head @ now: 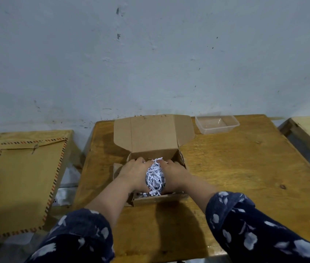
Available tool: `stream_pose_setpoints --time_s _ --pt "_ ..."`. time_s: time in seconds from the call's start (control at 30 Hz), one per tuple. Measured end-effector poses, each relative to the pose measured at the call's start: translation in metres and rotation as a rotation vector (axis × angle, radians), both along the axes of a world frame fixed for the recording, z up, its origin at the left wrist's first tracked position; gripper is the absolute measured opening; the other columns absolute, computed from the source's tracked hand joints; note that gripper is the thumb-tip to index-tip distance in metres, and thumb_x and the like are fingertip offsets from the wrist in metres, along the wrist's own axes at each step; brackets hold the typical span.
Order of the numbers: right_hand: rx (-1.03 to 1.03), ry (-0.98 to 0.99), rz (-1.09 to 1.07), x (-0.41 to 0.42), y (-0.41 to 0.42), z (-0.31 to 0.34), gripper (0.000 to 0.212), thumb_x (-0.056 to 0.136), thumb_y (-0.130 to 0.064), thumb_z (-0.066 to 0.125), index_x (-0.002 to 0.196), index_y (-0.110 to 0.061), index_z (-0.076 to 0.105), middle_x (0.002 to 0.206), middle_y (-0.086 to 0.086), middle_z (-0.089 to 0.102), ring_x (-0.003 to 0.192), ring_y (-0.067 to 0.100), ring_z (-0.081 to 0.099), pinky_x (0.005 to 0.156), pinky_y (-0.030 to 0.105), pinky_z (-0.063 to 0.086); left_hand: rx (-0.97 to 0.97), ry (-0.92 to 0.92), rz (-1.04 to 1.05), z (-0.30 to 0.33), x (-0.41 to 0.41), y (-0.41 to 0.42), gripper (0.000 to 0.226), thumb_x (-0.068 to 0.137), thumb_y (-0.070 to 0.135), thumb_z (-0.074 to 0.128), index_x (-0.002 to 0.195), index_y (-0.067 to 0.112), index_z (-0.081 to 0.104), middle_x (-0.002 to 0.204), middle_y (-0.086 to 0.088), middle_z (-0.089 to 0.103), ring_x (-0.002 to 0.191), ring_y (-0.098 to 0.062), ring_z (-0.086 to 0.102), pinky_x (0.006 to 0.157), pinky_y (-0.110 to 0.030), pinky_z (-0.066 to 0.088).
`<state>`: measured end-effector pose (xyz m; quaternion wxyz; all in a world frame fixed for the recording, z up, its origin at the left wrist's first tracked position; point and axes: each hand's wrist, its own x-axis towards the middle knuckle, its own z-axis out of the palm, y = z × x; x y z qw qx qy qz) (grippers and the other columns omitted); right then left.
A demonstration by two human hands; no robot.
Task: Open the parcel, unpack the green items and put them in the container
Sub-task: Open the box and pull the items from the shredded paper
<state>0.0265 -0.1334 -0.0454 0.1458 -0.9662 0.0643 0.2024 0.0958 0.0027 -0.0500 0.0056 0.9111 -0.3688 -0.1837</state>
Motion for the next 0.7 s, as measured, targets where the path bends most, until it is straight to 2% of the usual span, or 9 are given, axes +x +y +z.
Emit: stream_pose_setpoints --time_s 0.13,0.27,0.37,0.47,0.6,0.7 --pt "0.123 -0.070 -0.044 0.002 -0.001 0.011 0.077 0.070 -0.028 0.079 0.134 -0.018 0.037 0.119 0.005 0.058 0.110 0.025 0.057 0.091 0.038 0.049 -0.062 -0.013 0.040 0.004 0.000 0.005 0.087 0.063 0.042 0.082 0.138 0.030 0.039 0.129 -0.005 0.049 0.116 -0.027 0.050 0.093 -0.038 0.047" --pt "0.216 -0.154 -0.079 0.006 -0.004 0.030 0.072 0.070 -0.019 0.078 0.133 -0.016 0.043 0.116 0.002 0.062 0.105 0.021 0.059 0.084 0.029 0.048 -0.167 -0.016 0.091 0.020 0.006 0.013 0.084 0.065 0.035 0.083 0.138 0.031 0.042 0.126 -0.003 0.051 0.114 -0.025 0.051 0.092 -0.039 0.047" --pt "0.257 -0.197 -0.085 0.009 -0.005 0.052 0.068 0.071 -0.015 0.078 0.130 -0.015 0.045 0.114 0.002 0.061 0.097 0.016 0.057 0.077 0.025 0.046 -0.226 -0.048 0.099 0.041 0.012 0.016 0.085 0.066 0.037 0.084 0.140 0.033 0.041 0.124 -0.002 0.053 0.113 -0.023 0.052 0.092 -0.037 0.046" --pt "0.239 -0.277 -0.089 0.010 -0.011 0.077 0.067 0.071 -0.018 0.078 0.130 -0.015 0.046 0.115 0.004 0.062 0.092 0.015 0.054 0.078 0.026 0.047 -0.274 -0.105 0.091 0.064 0.016 0.011 0.085 0.066 0.037 0.083 0.140 0.033 0.040 0.123 -0.001 0.053 0.112 -0.022 0.052 0.090 -0.036 0.046" --pt "0.189 -0.332 -0.103 0.003 -0.027 0.106 0.069 0.071 -0.018 0.077 0.131 -0.016 0.045 0.116 0.006 0.063 0.101 0.022 0.060 0.084 0.033 0.052 -0.311 -0.131 0.041 0.092 0.018 -0.007 0.087 0.063 0.041 0.084 0.138 0.032 0.042 0.122 -0.002 0.051 0.113 -0.025 0.050 0.091 -0.040 0.047" --pt "0.195 -0.389 -0.123 -0.012 -0.048 0.128 0.066 0.069 -0.023 0.078 0.128 -0.017 0.049 0.115 0.005 0.063 0.100 0.023 0.061 0.081 0.033 0.051 -0.378 -0.119 0.015 0.105 0.013 -0.033 0.092 0.059 0.040 0.087 0.139 0.031 0.042 0.117 -0.004 0.050 0.110 -0.027 0.050 0.093 -0.044 0.047"
